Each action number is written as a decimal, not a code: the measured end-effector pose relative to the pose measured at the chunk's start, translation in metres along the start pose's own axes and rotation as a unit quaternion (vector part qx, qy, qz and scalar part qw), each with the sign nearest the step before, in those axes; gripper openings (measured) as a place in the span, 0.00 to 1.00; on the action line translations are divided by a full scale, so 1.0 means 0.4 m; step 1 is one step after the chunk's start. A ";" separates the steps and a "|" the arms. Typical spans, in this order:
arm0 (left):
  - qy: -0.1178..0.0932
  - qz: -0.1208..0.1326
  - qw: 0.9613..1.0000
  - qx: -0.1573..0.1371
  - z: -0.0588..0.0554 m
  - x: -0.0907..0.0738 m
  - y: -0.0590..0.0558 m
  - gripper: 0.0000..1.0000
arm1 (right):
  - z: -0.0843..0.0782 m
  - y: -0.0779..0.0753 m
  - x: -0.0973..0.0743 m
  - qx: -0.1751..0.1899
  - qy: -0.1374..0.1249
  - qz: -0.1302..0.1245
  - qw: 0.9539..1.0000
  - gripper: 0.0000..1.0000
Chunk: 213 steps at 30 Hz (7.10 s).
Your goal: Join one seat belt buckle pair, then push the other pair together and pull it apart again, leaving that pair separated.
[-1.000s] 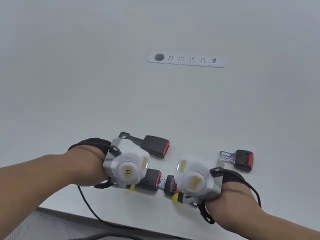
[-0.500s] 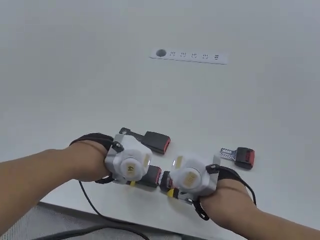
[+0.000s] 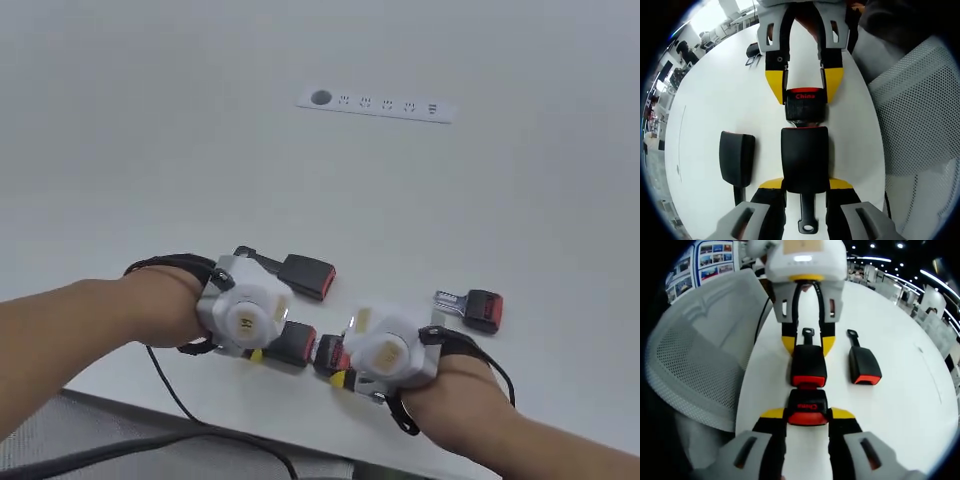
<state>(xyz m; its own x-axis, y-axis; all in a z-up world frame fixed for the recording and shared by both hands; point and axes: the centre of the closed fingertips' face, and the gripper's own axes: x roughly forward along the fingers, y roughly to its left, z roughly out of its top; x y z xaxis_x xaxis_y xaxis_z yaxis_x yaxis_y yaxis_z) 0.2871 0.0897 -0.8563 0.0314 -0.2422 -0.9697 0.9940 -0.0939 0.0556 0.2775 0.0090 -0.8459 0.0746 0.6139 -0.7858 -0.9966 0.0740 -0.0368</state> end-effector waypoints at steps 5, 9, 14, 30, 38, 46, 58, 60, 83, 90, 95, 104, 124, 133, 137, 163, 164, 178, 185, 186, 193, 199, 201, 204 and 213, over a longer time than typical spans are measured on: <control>-0.008 0.003 1.000 -0.011 -0.003 -0.001 0.001 0.31 | 0.003 0.002 -0.001 -0.002 -0.002 0.000 1.000 0.31; -0.008 0.005 1.000 -0.014 -0.002 -0.002 0.000 0.31 | 0.002 0.001 -0.001 0.002 -0.004 0.002 1.000 0.31; -0.001 0.008 1.000 -0.010 0.000 -0.002 -0.001 0.32 | 0.002 0.003 0.001 0.005 -0.008 0.003 1.000 0.32; -0.005 0.026 0.999 -0.038 -0.005 -0.006 0.003 0.32 | 0.005 -0.001 0.001 0.013 -0.008 0.004 1.000 0.33; -0.011 0.036 0.998 -0.051 -0.008 -0.008 0.003 0.32 | 0.004 0.000 -0.001 0.003 -0.008 0.001 1.000 0.33; -0.014 0.027 0.999 -0.042 -0.010 -0.008 0.006 0.31 | -0.001 -0.001 -0.004 -0.004 -0.019 -0.002 1.000 0.32; -0.026 0.022 0.998 -0.047 -0.011 -0.008 0.008 0.29 | 0.001 -0.002 -0.007 0.002 -0.031 0.002 1.000 0.31; -0.026 0.022 0.998 -0.045 -0.011 -0.007 0.008 0.29 | 0.001 -0.004 -0.006 0.000 -0.032 0.004 0.999 0.31; -0.019 0.013 0.999 -0.046 -0.017 -0.008 0.008 0.31 | 0.009 -0.008 0.000 0.005 -0.032 0.010 0.999 0.32; -0.016 0.009 0.998 -0.059 -0.023 -0.013 0.005 0.33 | 0.014 -0.009 -0.003 0.010 -0.036 0.007 0.999 0.33; -0.038 0.027 0.995 -0.088 -0.007 -0.047 0.019 0.36 | 0.027 -0.007 -0.022 0.012 -0.043 0.009 0.999 0.32; -0.048 0.042 0.995 -0.079 0.022 -0.078 0.033 0.38 | 0.054 -0.028 -0.070 0.011 -0.061 -0.008 0.998 0.32; -0.049 0.065 0.995 -0.055 0.049 -0.072 0.199 0.43 | -0.141 -0.213 -0.221 0.045 -0.027 -0.061 0.997 0.29; -0.042 0.053 0.997 -0.042 0.051 -0.052 0.239 0.45 | -0.268 -0.288 -0.293 0.058 0.013 -0.074 0.996 0.27; -0.034 0.047 0.998 -0.032 0.050 -0.045 0.241 0.45 | -0.283 -0.290 -0.314 0.064 0.018 -0.074 0.995 0.27; -0.007 0.047 0.999 -0.013 0.013 -0.002 0.266 0.32 | -0.353 -0.286 -0.259 0.029 0.055 -0.028 0.998 0.32; -0.007 0.048 0.999 -0.015 0.012 -0.002 0.267 0.32 | -0.353 -0.285 -0.260 0.027 0.055 -0.026 0.998 0.32; -0.001 0.050 0.998 -0.034 0.004 0.003 0.269 0.31 | -0.345 -0.283 -0.259 0.019 0.061 -0.026 0.998 0.32; 0.004 0.053 0.998 -0.030 0.004 0.004 0.269 0.31 | -0.300 -0.262 -0.227 0.011 0.055 -0.025 0.998 0.32; 0.003 0.053 0.998 -0.031 0.004 0.004 0.269 0.31 | -0.297 -0.265 -0.224 0.011 0.055 -0.026 0.998 0.32; 0.005 0.055 0.998 -0.032 0.005 0.005 0.267 0.31 | -0.255 -0.259 -0.191 0.011 0.049 -0.034 0.998 0.32; 0.009 0.054 0.998 -0.031 0.006 0.006 0.266 0.31 | -0.208 -0.252 -0.153 0.001 0.049 -0.036 0.998 0.32; 0.010 0.054 0.998 -0.031 0.006 0.006 0.267 0.31 | -0.190 -0.249 -0.140 -0.001 0.046 -0.036 0.998 0.32; 0.012 0.056 0.998 -0.030 0.007 0.006 0.266 0.31 | -0.164 -0.248 -0.119 -0.001 0.042 -0.036 0.998 0.32; 0.015 0.057 0.998 -0.030 0.006 0.006 0.266 0.31 | -0.106 -0.255 -0.072 0.004 0.037 -0.037 0.999 0.32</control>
<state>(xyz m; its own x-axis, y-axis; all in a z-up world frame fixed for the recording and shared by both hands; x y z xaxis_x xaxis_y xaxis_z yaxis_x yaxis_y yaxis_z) 0.3928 0.0766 -0.8522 0.1462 -0.2193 -0.9647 0.9884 -0.0094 0.1519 0.3754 -0.0494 -0.8458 0.1457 0.5470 -0.8243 -0.9880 0.1235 -0.0927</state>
